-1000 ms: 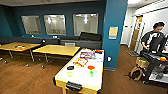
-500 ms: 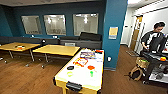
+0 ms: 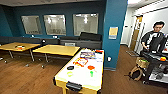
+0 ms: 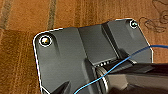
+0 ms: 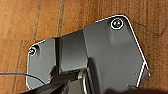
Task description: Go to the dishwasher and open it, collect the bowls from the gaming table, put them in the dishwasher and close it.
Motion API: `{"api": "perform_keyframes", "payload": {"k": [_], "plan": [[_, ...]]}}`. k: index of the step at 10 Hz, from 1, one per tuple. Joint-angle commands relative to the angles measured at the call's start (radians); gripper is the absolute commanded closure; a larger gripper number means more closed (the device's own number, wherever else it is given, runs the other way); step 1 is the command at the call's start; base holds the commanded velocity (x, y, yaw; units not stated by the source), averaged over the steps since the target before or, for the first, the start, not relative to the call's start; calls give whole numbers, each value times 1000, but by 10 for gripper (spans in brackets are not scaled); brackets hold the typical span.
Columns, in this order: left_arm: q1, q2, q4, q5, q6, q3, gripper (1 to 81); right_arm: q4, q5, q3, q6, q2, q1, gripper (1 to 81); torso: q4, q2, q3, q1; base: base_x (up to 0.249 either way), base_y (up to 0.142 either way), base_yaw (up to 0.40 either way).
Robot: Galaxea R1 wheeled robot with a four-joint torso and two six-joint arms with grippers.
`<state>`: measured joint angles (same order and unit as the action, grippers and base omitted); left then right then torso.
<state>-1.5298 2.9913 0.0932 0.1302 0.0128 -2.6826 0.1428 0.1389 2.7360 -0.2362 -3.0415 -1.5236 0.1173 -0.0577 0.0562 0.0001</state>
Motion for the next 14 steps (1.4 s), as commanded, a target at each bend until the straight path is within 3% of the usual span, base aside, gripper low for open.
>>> {"api": "perform_keyframes", "payload": {"k": [1, 6, 14], "plan": [[52, -3, 8, -44, 7, 1, 10, 3, -41, -4, -2, -1, 53, 10, 0, 0, 0, 0, 0, 0, 0], [52, -4, 7, -46, 7, 3, 10, 5, -41, -6, -2, -3, 53, 10, 0, 0, 0, 0, 0, 13, 0], [50, -7, 3, -46, 7, 1, 10, 5, -41, -4, -2, -3, 53, 10, 0, 0, 0, 0, 0, 114, 0]]}}
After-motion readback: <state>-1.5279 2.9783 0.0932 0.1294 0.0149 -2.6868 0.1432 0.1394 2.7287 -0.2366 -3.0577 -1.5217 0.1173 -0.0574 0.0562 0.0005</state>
